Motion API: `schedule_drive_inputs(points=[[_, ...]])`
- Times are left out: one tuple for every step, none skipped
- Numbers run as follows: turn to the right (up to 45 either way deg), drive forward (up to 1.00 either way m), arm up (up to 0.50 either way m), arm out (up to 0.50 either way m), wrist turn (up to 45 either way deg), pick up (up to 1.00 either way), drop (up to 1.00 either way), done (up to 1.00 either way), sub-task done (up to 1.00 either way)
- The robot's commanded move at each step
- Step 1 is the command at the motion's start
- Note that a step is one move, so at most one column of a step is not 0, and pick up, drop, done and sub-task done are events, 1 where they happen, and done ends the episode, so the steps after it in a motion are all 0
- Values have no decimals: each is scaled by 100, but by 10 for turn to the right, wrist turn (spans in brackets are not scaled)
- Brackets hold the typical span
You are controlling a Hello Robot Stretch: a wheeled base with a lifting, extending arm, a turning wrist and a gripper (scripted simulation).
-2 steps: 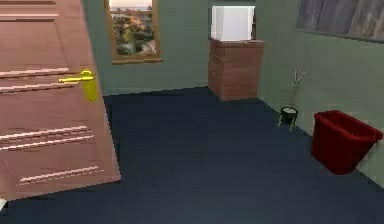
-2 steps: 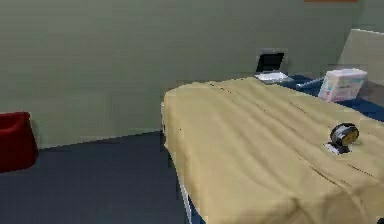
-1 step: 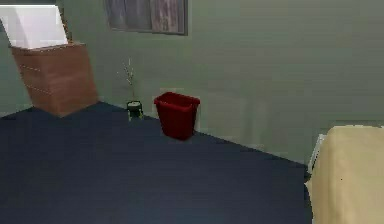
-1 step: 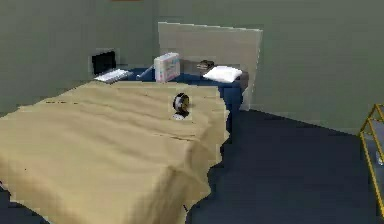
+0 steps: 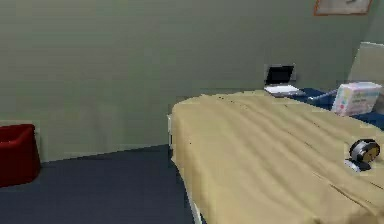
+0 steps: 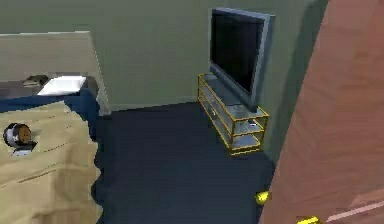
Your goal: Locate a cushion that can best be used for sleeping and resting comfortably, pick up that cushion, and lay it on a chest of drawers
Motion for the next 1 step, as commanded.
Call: schedule_drive_inputs(points=[[450,0,0,0,0,0,0,0,0]])
